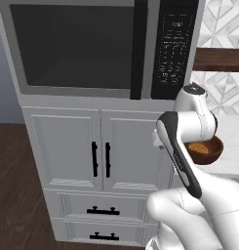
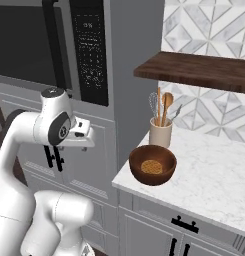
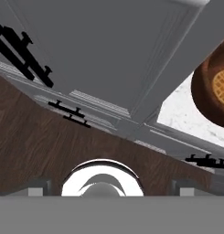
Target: Open the microwave, place the bowl with waffle inside the microwave, then close the microwave door and turn it on.
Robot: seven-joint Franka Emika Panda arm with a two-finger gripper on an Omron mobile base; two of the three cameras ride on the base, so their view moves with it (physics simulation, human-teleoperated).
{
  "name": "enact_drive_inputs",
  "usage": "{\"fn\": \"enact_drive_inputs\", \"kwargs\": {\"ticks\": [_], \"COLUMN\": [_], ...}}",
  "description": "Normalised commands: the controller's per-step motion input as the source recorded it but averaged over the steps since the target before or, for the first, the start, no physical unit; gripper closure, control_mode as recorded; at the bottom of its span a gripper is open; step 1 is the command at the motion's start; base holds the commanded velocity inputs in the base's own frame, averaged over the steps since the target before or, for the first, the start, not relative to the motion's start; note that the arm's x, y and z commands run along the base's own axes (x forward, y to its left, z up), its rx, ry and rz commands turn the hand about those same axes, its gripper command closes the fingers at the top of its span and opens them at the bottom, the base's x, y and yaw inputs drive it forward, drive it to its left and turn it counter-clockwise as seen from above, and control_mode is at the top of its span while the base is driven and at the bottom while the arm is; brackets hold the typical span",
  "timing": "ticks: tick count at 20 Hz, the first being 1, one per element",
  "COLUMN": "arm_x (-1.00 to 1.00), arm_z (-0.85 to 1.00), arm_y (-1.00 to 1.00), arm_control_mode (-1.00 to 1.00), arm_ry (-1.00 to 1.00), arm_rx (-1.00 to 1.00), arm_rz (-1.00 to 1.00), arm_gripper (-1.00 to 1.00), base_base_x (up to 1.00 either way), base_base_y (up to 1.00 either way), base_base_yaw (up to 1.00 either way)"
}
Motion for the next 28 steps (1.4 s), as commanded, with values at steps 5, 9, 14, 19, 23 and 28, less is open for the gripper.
{"fn": "enact_drive_inputs", "kwargs": {"ticks": [5,9,14,19,23,28], "arm_x": [0.00,-0.08,-0.04,0.00,-0.01,-0.02], "arm_z": [0.12,0.64,0.68,0.60,0.64,0.58], "arm_y": [-0.01,0.22,0.39,0.34,0.27,0.17], "arm_control_mode": [-1.00,-1.00,-1.00,-1.00,-1.00,-1.00], "arm_ry": [-0.01,-0.18,-0.23,-0.23,-0.28,-0.29], "arm_rx": [0.04,0.15,0.13,0.12,0.09,0.01], "arm_rz": [0.18,-0.01,-0.12,-0.14,-0.16,-0.18], "arm_gripper": [-1.00,-1.00,-1.00,-1.00,-1.00,-1.00], "base_base_x": [0.00,0.00,0.00,0.00,0.00,0.00], "base_base_y": [0.00,0.00,0.00,0.00,0.00,0.00], "base_base_yaw": [0.00,0.00,0.00,0.00,0.00,0.00]}}
